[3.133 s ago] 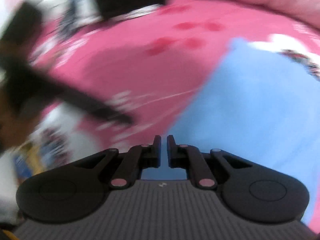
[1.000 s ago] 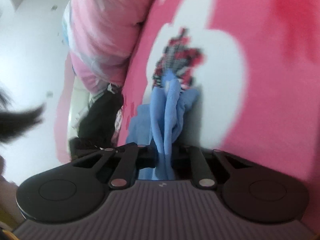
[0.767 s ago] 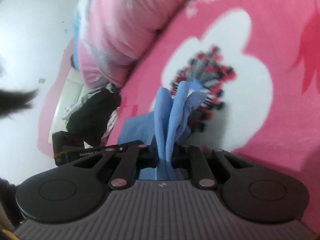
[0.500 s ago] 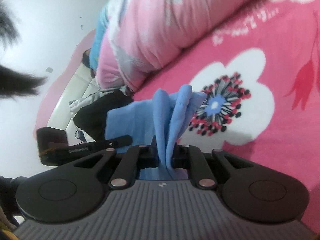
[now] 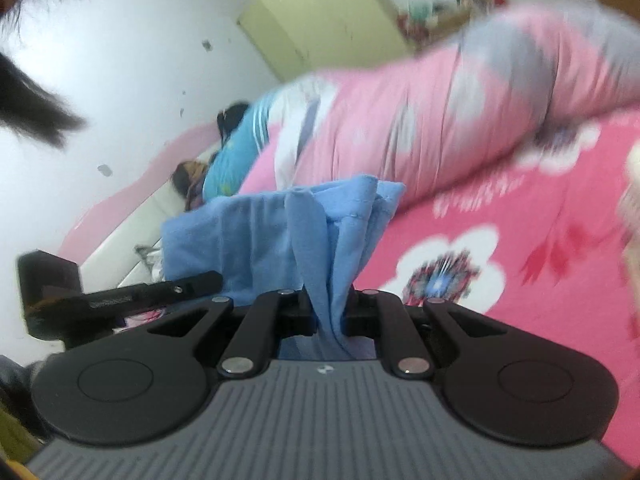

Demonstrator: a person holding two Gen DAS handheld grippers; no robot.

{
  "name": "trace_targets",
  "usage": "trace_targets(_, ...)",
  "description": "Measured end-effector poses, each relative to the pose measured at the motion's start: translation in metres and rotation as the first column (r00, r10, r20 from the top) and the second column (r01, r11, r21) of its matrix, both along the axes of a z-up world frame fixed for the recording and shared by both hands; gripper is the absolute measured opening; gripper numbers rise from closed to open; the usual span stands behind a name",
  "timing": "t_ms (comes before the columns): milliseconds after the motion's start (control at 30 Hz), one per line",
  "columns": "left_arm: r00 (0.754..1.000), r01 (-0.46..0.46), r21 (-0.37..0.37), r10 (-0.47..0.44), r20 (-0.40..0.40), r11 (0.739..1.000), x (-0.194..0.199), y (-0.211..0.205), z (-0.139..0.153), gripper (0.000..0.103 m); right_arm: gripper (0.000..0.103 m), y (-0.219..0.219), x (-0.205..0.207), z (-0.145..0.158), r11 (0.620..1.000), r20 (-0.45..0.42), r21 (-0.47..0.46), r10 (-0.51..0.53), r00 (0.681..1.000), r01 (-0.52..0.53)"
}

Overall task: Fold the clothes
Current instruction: 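Lift the folded shirt off the bed with both grippers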

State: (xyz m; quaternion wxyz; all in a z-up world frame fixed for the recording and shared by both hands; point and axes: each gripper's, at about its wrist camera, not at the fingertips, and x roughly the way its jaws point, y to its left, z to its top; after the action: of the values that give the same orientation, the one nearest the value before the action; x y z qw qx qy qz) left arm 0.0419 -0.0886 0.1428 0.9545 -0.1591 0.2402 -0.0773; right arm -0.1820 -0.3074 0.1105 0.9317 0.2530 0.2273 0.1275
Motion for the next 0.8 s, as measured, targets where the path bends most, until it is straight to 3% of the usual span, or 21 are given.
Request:
trace_targets(200, 0.978, 0.146, 0.050, -0.152, 0.142, 0.988, -0.030, -0.048, 0.075, 0.006, 0.007, 0.009, -0.082, 0.100, 0.979, 0.116, -0.140, -0.135, 0.984, 0.151)
trace_targets(333, 0.953, 0.226, 0.034, -0.228, 0.199, 0.974, -0.032, -0.082, 0.106, 0.006, 0.007, -0.002, -0.129, 0.142, 0.953, 0.179, -0.173, -0.217, 0.960, 0.247)
trace_targets(567, 0.907, 0.335, 0.024, -0.330, 0.263, 0.942, -0.007, -0.156, 0.132, 0.006, 0.007, -0.050, -0.177, 0.183, 0.896, 0.256, -0.226, -0.323, 0.911, 0.382)
trace_targets(800, 0.906, 0.326, 0.035, -0.323, 0.273, 0.945, 0.056, -0.229, 0.130, 0.006, 0.007, -0.155, -0.177, 0.195, 0.899, 0.300, -0.208, -0.317, 0.900, 0.385)
